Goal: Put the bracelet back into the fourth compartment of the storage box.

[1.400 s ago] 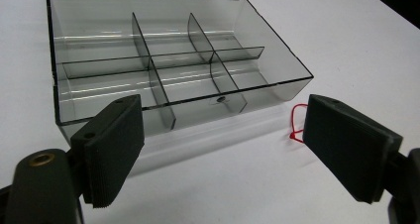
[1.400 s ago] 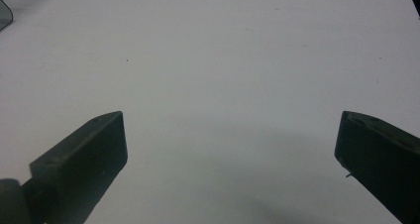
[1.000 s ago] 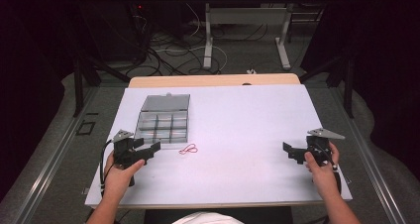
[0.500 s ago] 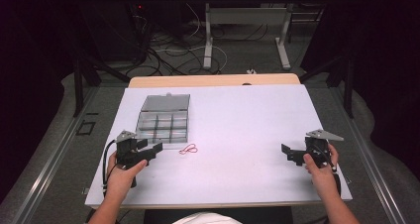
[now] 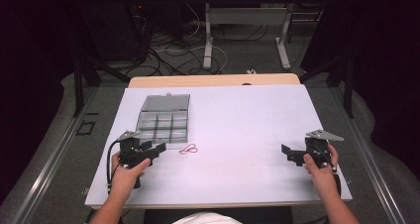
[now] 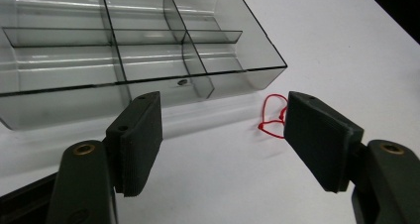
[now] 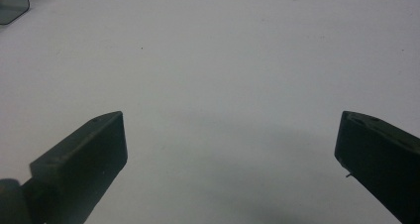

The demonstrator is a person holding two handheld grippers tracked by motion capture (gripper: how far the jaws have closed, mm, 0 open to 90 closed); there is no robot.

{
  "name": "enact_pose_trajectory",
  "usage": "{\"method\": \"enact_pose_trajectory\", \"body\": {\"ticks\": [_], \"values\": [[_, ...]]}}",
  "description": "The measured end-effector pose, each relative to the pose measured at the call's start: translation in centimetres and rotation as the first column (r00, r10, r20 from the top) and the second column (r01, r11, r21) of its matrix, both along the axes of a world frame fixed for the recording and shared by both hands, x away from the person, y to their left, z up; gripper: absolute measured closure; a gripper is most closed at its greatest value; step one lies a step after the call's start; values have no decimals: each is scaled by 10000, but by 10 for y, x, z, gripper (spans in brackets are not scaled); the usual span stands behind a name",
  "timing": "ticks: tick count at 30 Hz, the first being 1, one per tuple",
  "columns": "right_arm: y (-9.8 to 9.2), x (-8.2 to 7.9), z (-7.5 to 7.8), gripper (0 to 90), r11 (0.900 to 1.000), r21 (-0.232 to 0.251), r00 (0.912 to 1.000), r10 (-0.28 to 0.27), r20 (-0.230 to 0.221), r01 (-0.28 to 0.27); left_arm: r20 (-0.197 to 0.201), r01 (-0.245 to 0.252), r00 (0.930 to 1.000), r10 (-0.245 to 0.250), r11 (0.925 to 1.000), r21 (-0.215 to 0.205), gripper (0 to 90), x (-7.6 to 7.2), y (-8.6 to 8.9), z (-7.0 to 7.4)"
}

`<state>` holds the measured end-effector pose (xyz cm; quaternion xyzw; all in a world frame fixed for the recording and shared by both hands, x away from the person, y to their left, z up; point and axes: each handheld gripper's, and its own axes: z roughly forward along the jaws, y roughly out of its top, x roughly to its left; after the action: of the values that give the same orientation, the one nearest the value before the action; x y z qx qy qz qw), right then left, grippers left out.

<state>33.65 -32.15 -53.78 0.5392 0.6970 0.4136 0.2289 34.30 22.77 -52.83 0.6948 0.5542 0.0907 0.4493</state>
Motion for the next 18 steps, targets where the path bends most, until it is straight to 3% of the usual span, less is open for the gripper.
{"method": "enact_pose_trajectory", "body": {"ticks": [4,18], "values": [[1,0,0,0,10000,40,10000,31,0,-31,-253,-18,9997,16,10000,-64,325,1,-3,1],[2,0,0,0,10000,39,10000,28,39,-28,-991,-286,9949,186,9946,-1000,339,5,-12,12]]}}
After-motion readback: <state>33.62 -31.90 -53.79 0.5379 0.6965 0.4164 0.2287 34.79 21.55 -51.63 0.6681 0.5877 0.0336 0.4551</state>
